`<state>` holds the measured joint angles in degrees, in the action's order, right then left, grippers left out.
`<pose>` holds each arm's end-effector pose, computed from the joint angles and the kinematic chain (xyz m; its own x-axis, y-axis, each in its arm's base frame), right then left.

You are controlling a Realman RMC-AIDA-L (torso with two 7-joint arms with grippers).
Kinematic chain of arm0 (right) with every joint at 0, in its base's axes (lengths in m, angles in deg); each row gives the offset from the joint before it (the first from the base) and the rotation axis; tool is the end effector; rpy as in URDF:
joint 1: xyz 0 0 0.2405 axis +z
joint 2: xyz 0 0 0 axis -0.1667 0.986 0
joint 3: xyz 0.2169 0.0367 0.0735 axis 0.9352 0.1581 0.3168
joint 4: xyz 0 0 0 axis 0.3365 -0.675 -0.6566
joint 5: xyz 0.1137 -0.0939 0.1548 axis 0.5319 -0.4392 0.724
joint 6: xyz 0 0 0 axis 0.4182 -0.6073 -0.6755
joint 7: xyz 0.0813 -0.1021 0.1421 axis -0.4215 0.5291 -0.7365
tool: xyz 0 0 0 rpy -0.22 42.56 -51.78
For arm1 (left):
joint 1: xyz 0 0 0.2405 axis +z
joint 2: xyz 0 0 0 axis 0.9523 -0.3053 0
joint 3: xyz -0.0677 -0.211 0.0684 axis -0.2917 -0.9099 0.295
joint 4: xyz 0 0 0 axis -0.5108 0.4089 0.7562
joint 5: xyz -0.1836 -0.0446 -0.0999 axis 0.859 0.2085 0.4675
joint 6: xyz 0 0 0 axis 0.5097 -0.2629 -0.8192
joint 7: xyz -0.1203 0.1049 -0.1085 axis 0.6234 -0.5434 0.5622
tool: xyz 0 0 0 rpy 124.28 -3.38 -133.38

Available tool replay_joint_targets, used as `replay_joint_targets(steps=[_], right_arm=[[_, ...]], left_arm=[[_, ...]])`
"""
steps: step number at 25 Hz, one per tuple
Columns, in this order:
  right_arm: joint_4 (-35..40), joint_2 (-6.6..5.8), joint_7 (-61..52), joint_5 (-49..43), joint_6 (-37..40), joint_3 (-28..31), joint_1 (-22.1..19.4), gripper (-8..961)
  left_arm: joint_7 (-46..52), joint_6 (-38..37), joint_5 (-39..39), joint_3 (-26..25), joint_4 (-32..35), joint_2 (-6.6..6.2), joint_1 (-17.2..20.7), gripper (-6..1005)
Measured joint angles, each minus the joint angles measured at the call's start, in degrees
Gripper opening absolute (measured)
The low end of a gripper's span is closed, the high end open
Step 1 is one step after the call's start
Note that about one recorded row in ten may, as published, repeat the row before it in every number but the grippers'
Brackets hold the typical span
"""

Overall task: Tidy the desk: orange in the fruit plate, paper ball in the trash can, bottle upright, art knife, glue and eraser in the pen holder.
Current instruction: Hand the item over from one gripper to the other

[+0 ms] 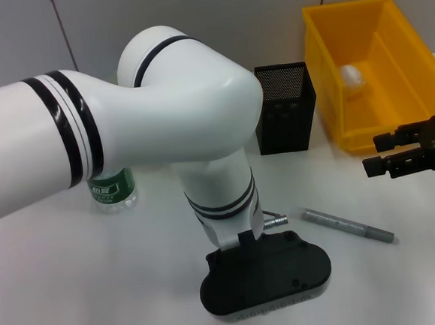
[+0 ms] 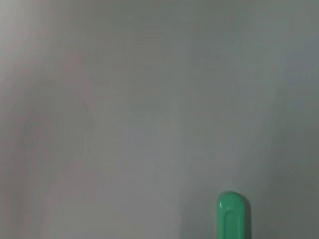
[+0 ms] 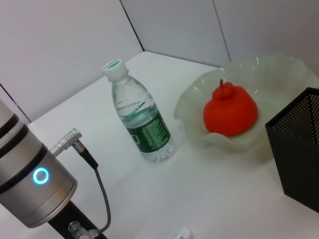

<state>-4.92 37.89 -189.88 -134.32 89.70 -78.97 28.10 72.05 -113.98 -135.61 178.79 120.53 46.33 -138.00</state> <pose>0.2307 0.3665 0.0445 0.7746 -0.5499 -0.3125 -0.6030 -0.7912 -0.1024 -0.1119 0.3242 -0.1801 0.0490 -0.9897 -0.1342 -0.8077 -0.1183 0.5776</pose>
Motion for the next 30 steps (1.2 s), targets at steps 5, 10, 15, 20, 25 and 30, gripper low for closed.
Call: replay_joint_targets(steps=[5,10,15,20,25,30], right_arm=[[0.04,0.00,0.00,0.00,0.01,0.00,0.00,775],[0.12,-0.05,0.00,0.00,0.11,0.00,0.00,775],[0.39,-0.41,0.00,0.00,0.18,0.10,0.00,775],[0.49,-0.74,0.25,0.33,0.21,0.54,-0.39,775],[1.10,-1.02,0.35,0.46,0.28,0.67,-0.69,775],[1.54,-1.17,0.12,0.49,0.28,0.71,-0.71,775]], left_arm=[[-0.03,-0.16,-0.02,-0.15,0.35,0.00,0.20,199],[2.41,-0.25,-2.09,-1.42,3.17,0.00,2.00,187],[7.31,-2.00,-5.75,-7.44,9.57,-0.01,7.35,186],[11.62,-3.46,-7.66,-14.08,16.51,-0.09,14.12,186],[16.60,-4.70,-7.17,-19.91,21.20,-0.17,19.09,187],[21.84,-4.86,-3.53,-24.46,23.67,-0.31,23.11,188]])
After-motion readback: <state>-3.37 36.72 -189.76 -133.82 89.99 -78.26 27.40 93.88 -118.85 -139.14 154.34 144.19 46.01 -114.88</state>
